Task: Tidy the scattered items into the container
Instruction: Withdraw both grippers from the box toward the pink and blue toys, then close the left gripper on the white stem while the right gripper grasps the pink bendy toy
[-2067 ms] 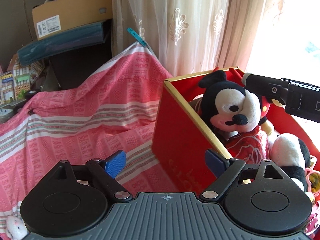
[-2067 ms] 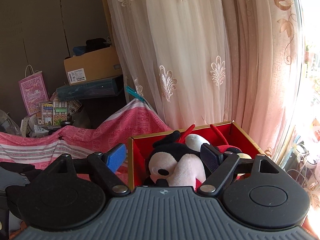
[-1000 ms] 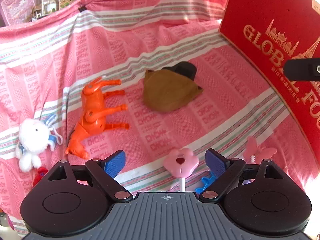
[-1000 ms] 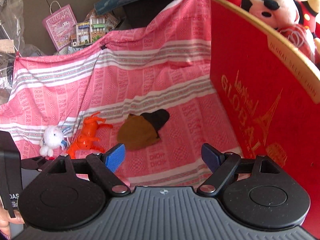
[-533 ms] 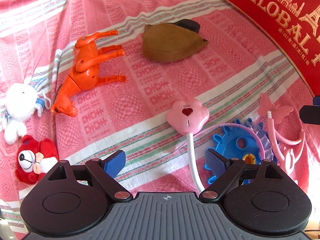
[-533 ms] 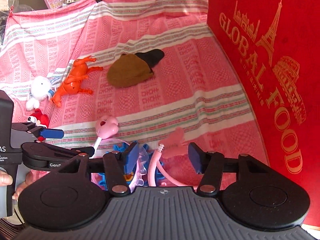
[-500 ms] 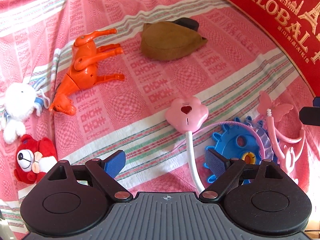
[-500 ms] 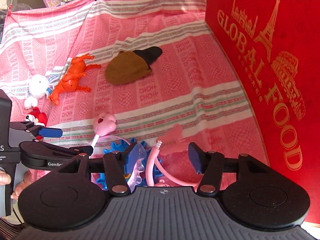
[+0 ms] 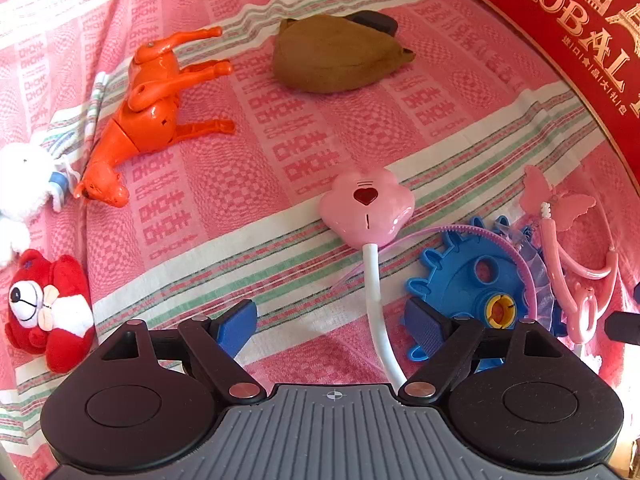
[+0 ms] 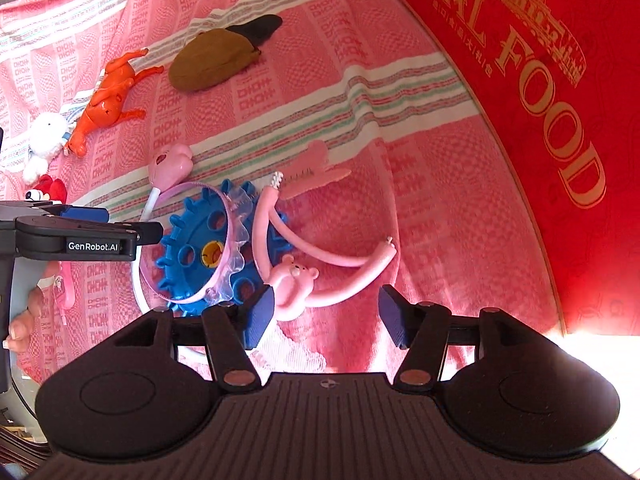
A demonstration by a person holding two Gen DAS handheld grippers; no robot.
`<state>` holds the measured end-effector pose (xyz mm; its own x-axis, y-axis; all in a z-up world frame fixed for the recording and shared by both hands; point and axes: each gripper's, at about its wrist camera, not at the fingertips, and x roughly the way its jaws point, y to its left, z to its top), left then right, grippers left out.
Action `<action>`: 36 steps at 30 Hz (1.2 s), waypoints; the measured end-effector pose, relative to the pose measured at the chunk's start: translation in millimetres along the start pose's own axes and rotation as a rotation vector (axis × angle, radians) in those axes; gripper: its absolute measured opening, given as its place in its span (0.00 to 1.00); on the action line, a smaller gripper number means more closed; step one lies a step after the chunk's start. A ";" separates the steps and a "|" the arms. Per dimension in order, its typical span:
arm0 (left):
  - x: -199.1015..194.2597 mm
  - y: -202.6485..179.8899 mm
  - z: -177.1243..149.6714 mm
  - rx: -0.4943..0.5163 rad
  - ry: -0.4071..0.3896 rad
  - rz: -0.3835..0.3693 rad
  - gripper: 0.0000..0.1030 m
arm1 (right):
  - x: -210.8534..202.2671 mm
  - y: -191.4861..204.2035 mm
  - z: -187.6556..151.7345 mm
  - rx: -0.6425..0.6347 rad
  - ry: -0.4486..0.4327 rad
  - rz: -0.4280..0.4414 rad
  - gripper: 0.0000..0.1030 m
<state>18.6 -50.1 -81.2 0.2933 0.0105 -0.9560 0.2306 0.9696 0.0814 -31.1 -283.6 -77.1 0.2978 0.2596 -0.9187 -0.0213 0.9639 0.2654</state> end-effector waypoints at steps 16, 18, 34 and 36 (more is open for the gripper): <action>4.0 -2.6 3.2 -0.008 0.004 -0.024 0.83 | 13.9 -2.7 -2.8 0.031 0.048 0.012 0.63; 3.5 -2.0 2.7 -0.013 0.003 -0.039 0.77 | 16.2 -2.8 -2.8 0.030 0.055 0.016 0.63; 1.4 20.1 -16.9 -0.110 0.019 -0.152 0.62 | 38.5 17.5 28.9 -0.002 0.004 0.056 0.63; -0.3 24.4 -22.6 -0.122 0.024 -0.156 0.63 | 42.2 22.9 38.0 -0.007 -0.009 0.071 0.63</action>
<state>3.1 -20.9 -85.3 0.2400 -0.1381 -0.9609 0.1569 0.9823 -0.1020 17.3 -252.7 -98.7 0.3038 0.3271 -0.8948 -0.0493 0.9434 0.3281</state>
